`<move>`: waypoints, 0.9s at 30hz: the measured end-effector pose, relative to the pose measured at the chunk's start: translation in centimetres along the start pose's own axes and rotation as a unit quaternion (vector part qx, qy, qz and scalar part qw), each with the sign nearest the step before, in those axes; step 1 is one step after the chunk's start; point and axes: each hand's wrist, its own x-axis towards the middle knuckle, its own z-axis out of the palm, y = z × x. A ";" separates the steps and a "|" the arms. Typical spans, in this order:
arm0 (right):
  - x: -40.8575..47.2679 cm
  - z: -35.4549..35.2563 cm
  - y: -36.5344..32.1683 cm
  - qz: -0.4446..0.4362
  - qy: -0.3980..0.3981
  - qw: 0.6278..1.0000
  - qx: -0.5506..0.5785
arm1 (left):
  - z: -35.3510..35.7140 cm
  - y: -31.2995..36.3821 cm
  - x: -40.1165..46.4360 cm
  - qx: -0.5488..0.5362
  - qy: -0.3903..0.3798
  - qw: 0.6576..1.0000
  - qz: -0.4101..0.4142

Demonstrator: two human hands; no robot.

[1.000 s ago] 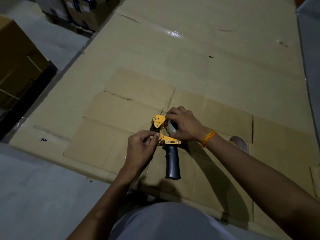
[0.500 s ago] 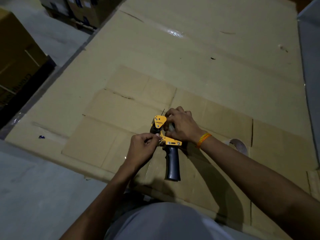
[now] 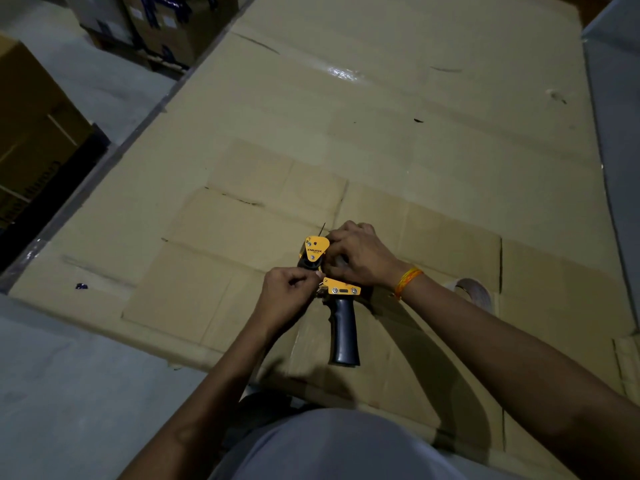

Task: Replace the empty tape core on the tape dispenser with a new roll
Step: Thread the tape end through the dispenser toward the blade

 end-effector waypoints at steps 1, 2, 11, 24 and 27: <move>0.1 0.0 0.0 0.005 0.003 1.000 0.006 | 0.1 0.1 0.2 -0.028 0.001 0.999 -0.018; 0.2 0.1 -0.1 0.012 0.003 1.000 0.012 | 0.2 0.1 0.3 -0.054 0.002 0.998 -0.032; 1.0 0.0 -0.8 0.059 0.001 0.998 0.018 | -0.4 2.0 0.4 0.114 0.070 0.991 -0.022; -4.1 -0.4 2.4 -0.014 0.154 0.965 0.211 | -1.3 1.6 -0.9 0.080 0.060 0.995 0.020; -5.6 -0.6 2.8 0.011 0.192 0.953 0.235 | -1.3 2.2 -1.0 0.101 0.052 0.992 0.061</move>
